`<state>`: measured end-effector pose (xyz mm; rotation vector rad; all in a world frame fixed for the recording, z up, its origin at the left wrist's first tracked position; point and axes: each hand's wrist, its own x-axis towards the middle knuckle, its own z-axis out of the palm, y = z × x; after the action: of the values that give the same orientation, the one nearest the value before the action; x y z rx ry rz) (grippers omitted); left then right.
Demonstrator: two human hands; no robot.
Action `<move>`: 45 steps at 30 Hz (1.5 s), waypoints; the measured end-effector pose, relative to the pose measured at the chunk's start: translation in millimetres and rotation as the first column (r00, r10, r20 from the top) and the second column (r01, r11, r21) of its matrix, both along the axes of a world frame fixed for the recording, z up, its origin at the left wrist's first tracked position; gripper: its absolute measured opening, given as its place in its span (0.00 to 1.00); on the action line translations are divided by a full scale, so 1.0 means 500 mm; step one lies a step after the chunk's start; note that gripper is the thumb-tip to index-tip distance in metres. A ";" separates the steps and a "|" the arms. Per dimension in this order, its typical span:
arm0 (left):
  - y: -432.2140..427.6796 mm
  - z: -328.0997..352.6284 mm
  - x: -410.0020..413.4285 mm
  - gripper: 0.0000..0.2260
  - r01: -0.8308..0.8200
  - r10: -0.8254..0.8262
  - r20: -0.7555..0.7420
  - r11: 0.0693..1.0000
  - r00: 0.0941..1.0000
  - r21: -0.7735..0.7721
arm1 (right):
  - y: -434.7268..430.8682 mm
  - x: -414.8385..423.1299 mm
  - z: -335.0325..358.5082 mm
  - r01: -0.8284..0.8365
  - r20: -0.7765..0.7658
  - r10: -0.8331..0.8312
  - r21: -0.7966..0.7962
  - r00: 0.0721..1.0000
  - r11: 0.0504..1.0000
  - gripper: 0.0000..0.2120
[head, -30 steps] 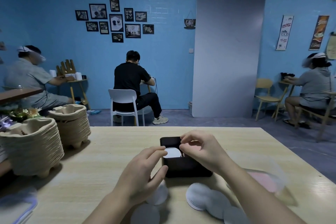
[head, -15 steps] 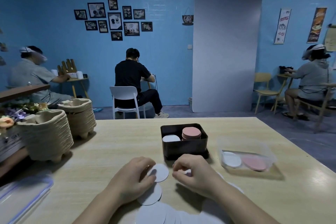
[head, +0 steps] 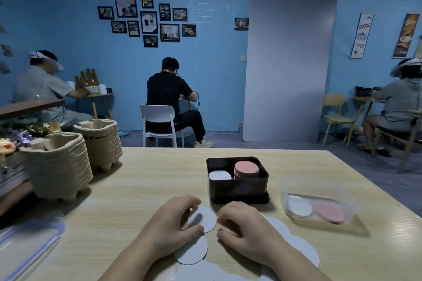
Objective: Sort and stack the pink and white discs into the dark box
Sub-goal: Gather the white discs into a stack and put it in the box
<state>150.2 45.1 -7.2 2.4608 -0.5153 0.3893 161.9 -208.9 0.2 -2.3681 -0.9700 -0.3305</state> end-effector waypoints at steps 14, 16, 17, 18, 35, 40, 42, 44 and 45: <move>-0.011 -0.017 0.007 0.11 0.075 -0.050 0.134 0.979 0.990 -0.190 | 0.003 0.002 -0.007 0.032 -0.033 -0.035 -0.095 0.999 0.995 0.16; -0.022 -0.019 0.008 0.12 0.103 -0.078 0.129 0.975 0.989 -0.199 | 0.003 0.003 -0.008 0.022 -0.035 -0.026 -0.088 0.999 0.996 0.15; -0.026 -0.017 0.006 0.13 0.116 -0.095 0.113 0.974 0.989 -0.194 | 0.003 0.004 -0.008 0.021 -0.037 -0.024 -0.078 0.999 0.997 0.15; -0.028 -0.013 0.003 0.13 0.124 -0.108 0.097 0.976 0.989 -0.176 | 0.002 0.004 -0.007 0.022 -0.043 -0.024 -0.066 0.999 0.998 0.14; -0.033 -0.017 0.001 0.14 0.161 -0.165 0.230 0.986 0.959 0.036 | -0.009 0.000 -0.001 -0.006 0.001 0.006 -0.029 1.000 1.000 0.18; -0.032 -0.012 -0.007 0.13 0.138 -0.148 0.229 0.989 0.962 0.057 | -0.010 -0.003 0.003 0.015 0.071 -0.012 -0.051 0.997 0.999 0.16; -0.029 -0.012 -0.009 0.12 0.122 -0.130 0.214 0.991 0.968 0.049 | -0.012 -0.003 0.003 0.024 0.084 -0.020 -0.046 0.996 0.999 0.17; -0.026 -0.014 -0.009 0.11 0.104 -0.111 0.207 0.994 0.972 0.046 | -0.013 -0.003 0.003 0.032 0.097 -0.029 -0.039 0.995 0.999 0.16; -0.025 -0.013 -0.009 0.10 0.096 -0.104 0.205 0.994 0.973 0.050 | -0.014 -0.004 0.003 0.035 0.103 -0.032 -0.032 0.994 0.999 0.16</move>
<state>145.6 32.6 -13.9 2.4335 -0.7375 0.6041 159.8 -215.7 1.5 -2.4203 -0.9903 -0.4567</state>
